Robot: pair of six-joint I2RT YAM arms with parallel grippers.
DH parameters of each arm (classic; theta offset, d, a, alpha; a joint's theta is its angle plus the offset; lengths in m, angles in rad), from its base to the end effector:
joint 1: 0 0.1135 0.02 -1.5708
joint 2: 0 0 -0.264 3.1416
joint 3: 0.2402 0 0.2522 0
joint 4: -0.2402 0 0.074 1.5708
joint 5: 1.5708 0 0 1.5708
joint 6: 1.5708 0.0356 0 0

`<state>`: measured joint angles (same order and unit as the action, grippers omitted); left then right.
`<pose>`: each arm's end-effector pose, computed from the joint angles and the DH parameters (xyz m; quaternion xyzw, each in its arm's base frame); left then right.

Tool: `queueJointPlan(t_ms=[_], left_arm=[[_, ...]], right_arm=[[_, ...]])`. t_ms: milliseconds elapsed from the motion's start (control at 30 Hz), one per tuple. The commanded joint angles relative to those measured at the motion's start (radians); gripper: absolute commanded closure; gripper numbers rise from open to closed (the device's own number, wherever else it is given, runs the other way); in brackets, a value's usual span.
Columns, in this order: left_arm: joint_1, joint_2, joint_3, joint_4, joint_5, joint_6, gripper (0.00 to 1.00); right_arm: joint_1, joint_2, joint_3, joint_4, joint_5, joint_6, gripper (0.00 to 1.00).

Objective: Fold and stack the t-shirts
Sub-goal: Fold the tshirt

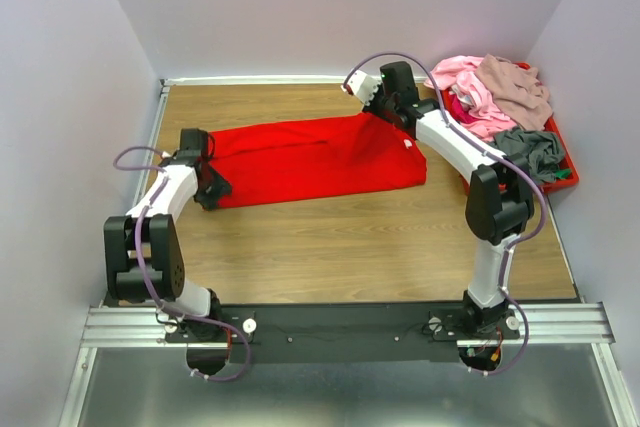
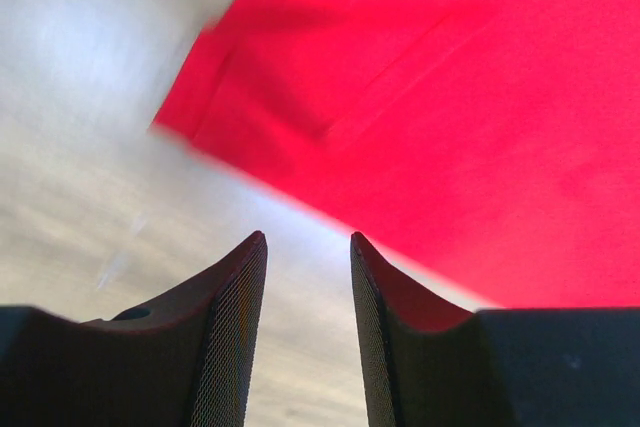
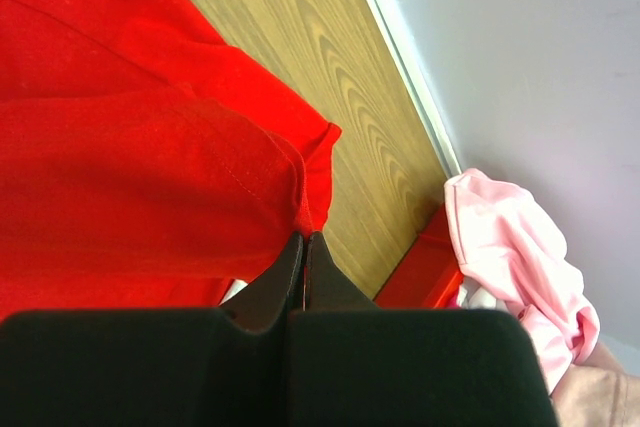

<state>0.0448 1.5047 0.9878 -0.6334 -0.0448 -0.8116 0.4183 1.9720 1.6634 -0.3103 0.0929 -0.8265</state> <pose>0.2895 0.0146 0.2080 -0.4102 0.8875 -0.0577 0.2017 0.4252 0.1854 0.2758 -0.5003 0.7338 -0.1332 0.4398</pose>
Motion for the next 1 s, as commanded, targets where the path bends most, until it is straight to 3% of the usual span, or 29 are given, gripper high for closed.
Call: queueJointPlan(t_ms=[0, 800, 967], left_arm=[[0.015, -0.028, -0.08, 0.04, 0.069, 0.019, 0.53], [0.035, 0.175, 0.06, 0.092, 0.071, 0.0, 0.56], [0.044, 0.193, 0.078, 0.1, 0.065, -0.009, 0.62]], right_arm=[[-0.006, 0.004, -0.01, 0.01, -0.005, 0.02, 0.99], [-0.006, -0.013, -0.034, 0.011, -0.007, 0.018, 0.99], [-0.006, -0.012, -0.034, 0.011, -0.007, 0.018, 0.99]])
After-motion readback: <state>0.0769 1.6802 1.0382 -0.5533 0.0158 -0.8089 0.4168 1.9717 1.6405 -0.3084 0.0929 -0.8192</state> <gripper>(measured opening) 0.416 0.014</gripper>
